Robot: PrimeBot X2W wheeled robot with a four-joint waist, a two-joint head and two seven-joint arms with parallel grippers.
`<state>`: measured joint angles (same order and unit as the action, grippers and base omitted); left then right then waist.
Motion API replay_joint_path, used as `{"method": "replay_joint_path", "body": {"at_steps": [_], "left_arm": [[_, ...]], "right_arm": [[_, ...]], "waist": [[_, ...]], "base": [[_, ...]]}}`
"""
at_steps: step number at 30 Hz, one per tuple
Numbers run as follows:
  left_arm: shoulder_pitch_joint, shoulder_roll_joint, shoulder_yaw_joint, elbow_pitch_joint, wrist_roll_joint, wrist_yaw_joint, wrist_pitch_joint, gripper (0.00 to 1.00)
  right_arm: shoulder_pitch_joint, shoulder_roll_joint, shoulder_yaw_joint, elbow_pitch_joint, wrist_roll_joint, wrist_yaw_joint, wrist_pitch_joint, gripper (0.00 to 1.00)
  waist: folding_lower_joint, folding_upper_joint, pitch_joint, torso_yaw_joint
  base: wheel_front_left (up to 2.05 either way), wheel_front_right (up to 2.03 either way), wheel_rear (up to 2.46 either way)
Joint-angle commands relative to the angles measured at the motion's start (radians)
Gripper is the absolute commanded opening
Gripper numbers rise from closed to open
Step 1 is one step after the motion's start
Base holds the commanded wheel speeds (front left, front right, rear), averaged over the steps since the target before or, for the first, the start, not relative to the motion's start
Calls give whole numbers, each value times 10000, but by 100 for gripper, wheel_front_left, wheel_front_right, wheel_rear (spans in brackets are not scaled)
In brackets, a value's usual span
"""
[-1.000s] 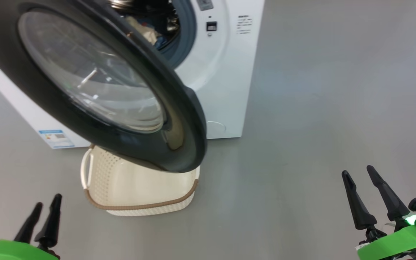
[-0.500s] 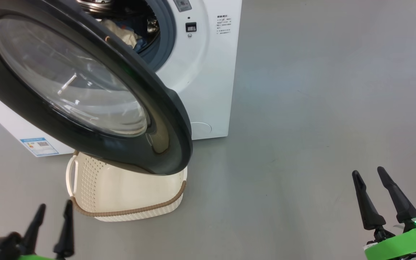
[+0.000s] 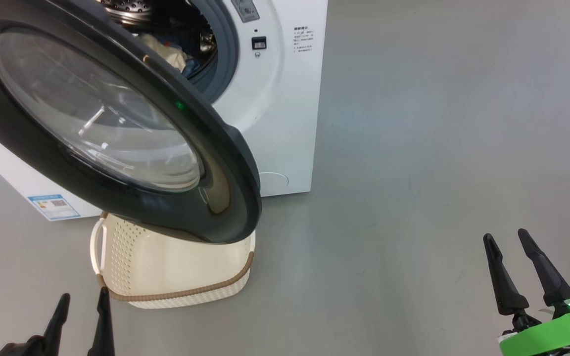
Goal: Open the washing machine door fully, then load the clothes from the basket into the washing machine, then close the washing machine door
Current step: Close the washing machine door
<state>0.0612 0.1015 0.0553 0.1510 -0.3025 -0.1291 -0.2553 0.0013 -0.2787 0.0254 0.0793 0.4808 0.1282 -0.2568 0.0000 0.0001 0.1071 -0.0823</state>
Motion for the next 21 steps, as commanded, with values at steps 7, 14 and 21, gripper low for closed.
{"method": "replay_joint_path", "body": {"at_steps": [7,14,21], "left_arm": [[-46,67,433,-300,154,-15,-64,100],[35,-17,412,-296,133,-15,-64,100],[80,-97,259,-362,109,-15,-64,100]], "right_arm": [[84,-162,247,-175,-114,25,-49,100],[-13,-167,606,-23,53,25,-49,40],[-571,-386,1323,135,464,25,-49,0]], "waist": [[0,-1,-148,62],[0,-1,-251,92],[0,-1,-405,320]], "base": [[0,0,0],[0,0,0],[0,0,0]]}}
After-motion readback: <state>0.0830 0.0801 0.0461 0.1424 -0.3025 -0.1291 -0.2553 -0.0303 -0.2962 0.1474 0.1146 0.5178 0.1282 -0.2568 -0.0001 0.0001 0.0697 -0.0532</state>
